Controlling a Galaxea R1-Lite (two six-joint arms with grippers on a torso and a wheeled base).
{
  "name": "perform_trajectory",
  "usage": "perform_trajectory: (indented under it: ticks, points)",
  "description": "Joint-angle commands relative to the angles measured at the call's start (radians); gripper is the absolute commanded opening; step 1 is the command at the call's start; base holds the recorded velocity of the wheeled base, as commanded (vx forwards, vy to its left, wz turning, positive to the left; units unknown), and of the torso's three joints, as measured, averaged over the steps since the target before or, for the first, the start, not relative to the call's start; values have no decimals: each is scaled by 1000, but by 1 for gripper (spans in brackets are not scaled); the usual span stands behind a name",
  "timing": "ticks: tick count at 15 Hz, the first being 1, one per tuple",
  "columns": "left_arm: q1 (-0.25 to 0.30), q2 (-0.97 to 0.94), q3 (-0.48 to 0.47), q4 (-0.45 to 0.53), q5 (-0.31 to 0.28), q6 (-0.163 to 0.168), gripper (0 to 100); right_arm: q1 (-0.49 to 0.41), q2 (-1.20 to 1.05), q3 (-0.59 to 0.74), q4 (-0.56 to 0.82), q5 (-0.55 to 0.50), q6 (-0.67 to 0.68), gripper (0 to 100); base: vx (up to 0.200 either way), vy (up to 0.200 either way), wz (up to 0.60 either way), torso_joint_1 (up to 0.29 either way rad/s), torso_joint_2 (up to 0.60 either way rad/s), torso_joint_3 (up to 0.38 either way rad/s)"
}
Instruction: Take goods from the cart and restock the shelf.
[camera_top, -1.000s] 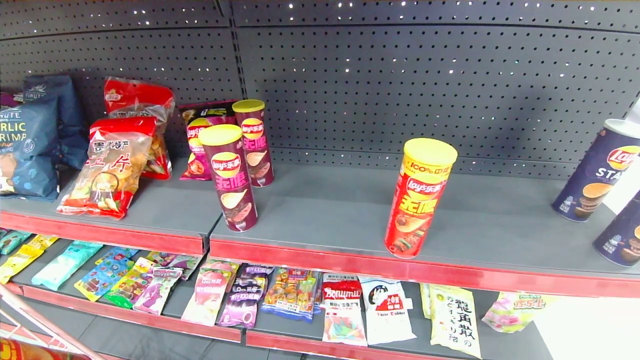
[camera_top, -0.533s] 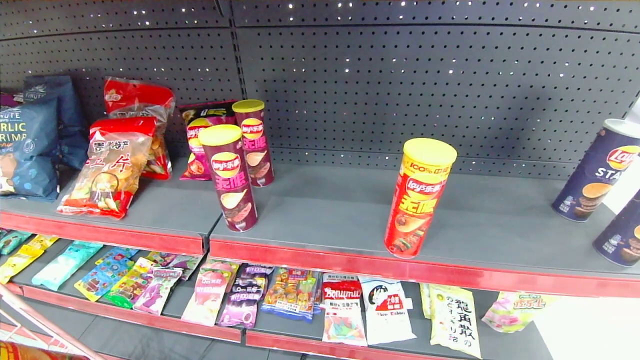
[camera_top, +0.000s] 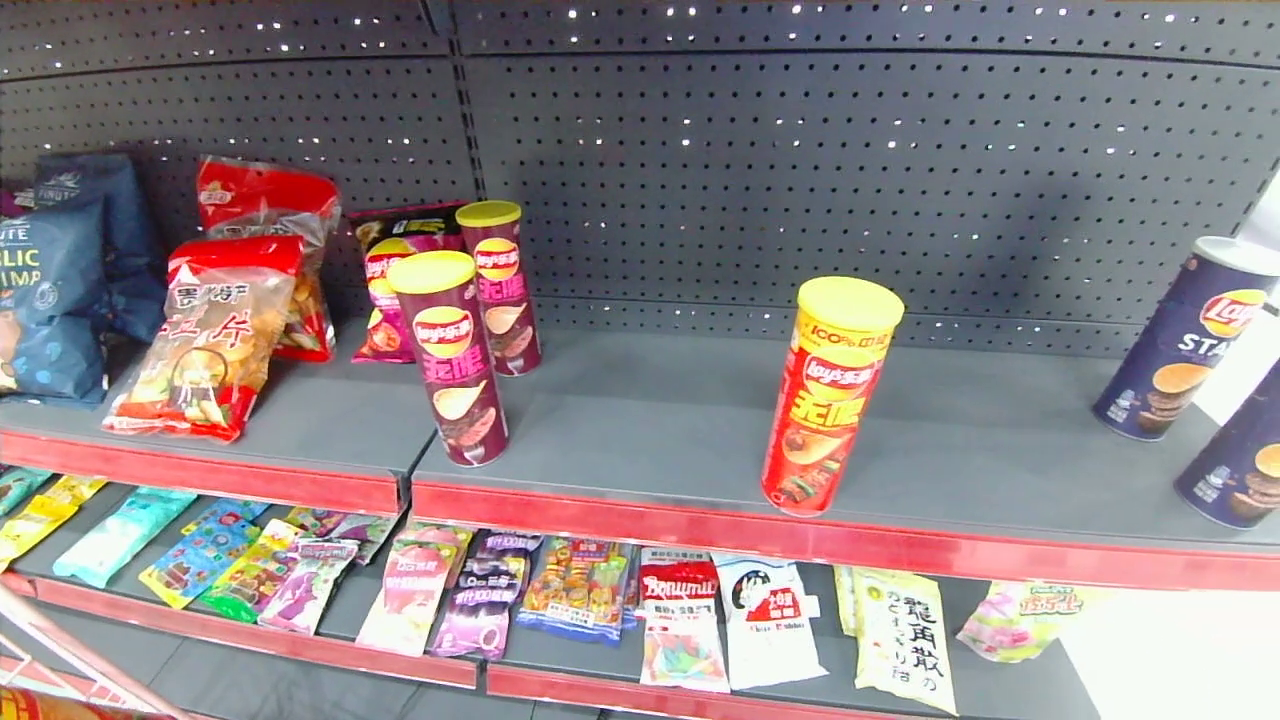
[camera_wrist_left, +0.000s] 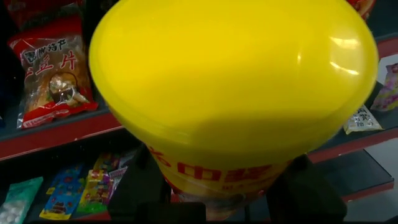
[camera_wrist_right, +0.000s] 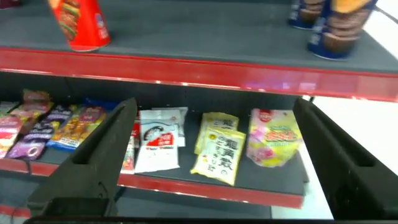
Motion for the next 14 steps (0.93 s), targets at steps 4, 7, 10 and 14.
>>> perform_trajectory:
  ticks: [4,7,10,14]
  points:
    - [-1,-3,10,0,-13,-1,0,0,0,0,0,0,-1,100,0,0,-600,11,1,7]
    - [-1,-1,10,0,-16,-1,0,0,0,-2,0,0,-3,100,0,0,-400,0,3,2]
    - [-1,34,8,-2,-33,-3,0,0,0,0,0,0,0,100,0,0,0,0,0,0]
    - [-1,201,0,-88,-49,-92,0,0,0,0,0,2,3,100,0,0,0,0,0,0]
